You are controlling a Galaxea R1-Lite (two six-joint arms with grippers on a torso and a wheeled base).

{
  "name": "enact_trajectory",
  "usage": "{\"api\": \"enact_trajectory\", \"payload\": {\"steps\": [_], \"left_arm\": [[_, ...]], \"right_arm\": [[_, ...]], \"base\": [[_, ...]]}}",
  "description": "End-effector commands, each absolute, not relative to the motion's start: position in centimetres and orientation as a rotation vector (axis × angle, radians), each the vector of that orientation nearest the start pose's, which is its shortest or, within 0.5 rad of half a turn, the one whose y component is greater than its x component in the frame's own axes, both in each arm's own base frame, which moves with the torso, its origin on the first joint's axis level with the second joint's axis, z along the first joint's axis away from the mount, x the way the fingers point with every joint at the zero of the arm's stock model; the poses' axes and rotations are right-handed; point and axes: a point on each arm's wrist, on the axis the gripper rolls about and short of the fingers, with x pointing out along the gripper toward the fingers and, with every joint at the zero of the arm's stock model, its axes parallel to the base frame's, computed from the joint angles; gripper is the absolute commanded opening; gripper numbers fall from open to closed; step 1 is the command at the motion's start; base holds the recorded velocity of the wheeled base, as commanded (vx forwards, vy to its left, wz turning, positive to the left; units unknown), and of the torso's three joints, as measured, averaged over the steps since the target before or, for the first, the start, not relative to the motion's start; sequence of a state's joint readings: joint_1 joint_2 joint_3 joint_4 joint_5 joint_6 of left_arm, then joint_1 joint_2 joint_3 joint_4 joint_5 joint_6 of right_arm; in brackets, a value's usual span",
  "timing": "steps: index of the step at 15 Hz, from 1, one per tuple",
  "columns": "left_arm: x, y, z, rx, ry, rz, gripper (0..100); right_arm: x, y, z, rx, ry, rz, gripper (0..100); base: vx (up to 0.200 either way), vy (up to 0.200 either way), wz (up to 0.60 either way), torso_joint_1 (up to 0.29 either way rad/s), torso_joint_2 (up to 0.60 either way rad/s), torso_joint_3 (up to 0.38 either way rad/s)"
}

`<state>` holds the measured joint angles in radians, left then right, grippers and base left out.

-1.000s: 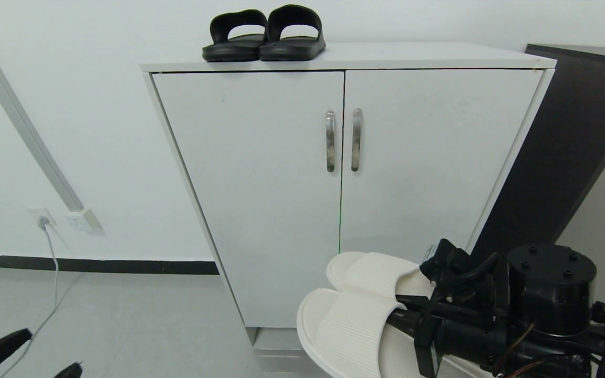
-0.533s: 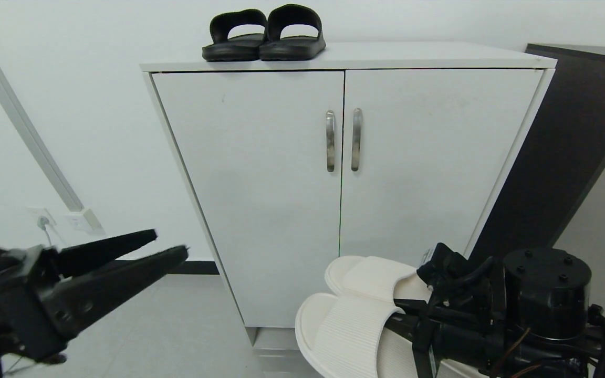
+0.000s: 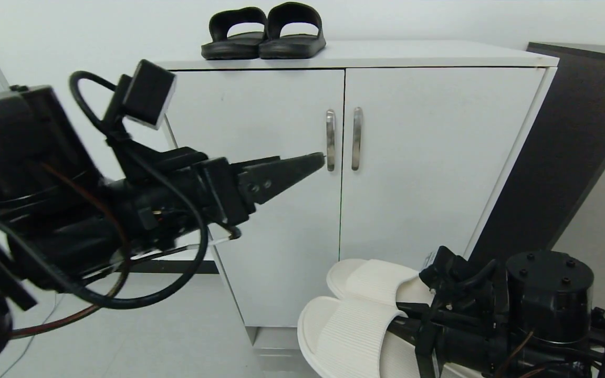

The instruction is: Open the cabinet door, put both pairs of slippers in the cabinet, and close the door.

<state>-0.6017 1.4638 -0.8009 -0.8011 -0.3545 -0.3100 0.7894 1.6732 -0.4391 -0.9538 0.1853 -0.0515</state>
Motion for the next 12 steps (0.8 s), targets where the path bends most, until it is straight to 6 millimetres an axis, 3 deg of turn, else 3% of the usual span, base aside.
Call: {"api": "enact_trajectory", "payload": {"steps": [1, 5, 12], "left_arm": [[22.5, -18.7, 24.9, -0.292, 0.053, -1.03, 100], [24.4, -19.9, 26.3, -0.273, 0.148, -1.119, 100], [28.1, -21.7, 28.1, -0.318, 0.17, -1.136, 100]], "right_arm": [[17.9, 18.6, 13.0, -0.134, 0.252, 0.975, 0], [17.8, 18.5, 12.9, -0.135, 0.257, 0.975, 0], [17.9, 18.6, 12.8, -0.137, 0.261, 0.973, 0]], "base": [[0.0, 0.0, 0.0, 0.0, 0.0, 0.0], [0.0, 0.0, 0.0, 0.0, 0.0, 0.0], [0.0, 0.0, 0.0, 0.0, 0.0, 0.0]]}}
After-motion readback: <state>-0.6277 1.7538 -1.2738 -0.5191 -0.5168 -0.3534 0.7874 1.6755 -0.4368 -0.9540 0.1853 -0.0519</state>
